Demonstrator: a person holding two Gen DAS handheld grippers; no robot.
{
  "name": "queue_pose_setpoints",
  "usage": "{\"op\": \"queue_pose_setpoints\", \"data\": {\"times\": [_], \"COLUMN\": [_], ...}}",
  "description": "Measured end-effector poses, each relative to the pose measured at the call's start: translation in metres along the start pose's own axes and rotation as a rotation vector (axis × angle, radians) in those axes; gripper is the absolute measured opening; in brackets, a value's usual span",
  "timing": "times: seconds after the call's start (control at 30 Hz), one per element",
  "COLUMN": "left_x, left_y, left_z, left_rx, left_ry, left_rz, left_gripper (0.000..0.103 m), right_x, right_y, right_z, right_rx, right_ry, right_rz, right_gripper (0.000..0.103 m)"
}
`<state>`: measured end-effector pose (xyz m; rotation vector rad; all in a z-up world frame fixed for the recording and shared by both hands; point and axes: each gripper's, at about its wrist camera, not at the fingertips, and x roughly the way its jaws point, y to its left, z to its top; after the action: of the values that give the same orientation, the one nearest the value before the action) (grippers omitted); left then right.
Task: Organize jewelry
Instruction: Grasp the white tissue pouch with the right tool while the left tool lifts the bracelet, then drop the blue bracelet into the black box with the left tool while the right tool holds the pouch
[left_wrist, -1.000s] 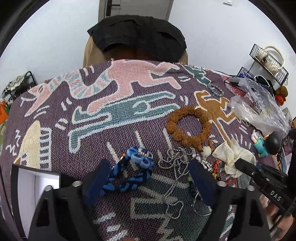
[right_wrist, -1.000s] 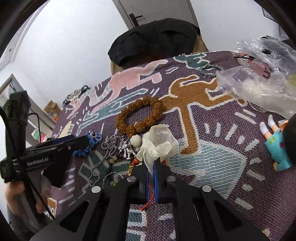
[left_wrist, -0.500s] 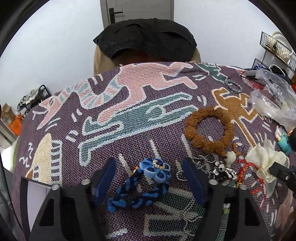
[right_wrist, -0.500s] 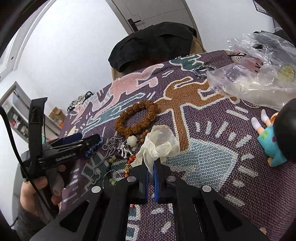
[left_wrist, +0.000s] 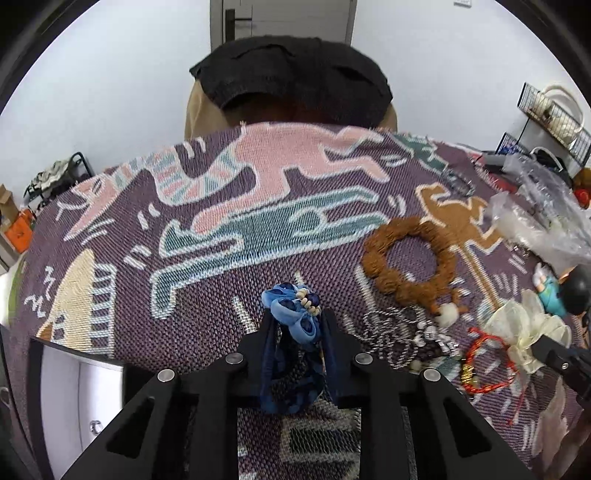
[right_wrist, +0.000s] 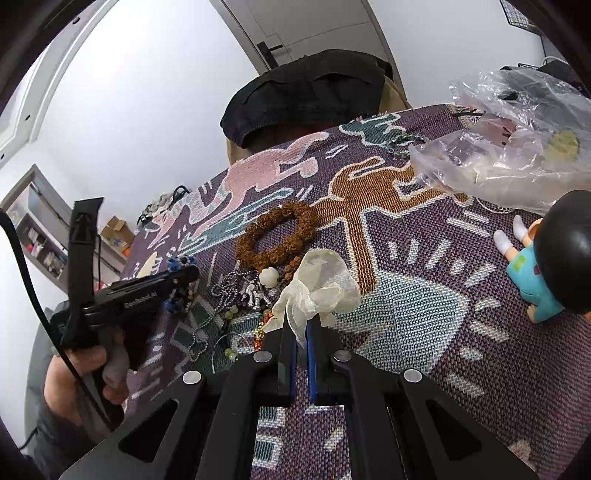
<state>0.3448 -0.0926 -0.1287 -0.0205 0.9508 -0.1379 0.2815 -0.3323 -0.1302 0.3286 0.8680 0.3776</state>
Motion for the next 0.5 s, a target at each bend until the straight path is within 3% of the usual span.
{"op": "queue_pose_setpoints", "data": {"times": [0.5], "left_x": [-0.084], "left_y": [0.011], "left_z": [0.001], "left_rx": [-0.012], "left_ry": [-0.152], "left_rz": [-0.040], "left_gripper": [0.024], "right_x": [-0.030], "right_y": [0.039], "right_z": [0.004], "right_rx": [-0.044], "right_ry": [-0.067], "right_rz": [0.074], "right_gripper": [0.006]}}
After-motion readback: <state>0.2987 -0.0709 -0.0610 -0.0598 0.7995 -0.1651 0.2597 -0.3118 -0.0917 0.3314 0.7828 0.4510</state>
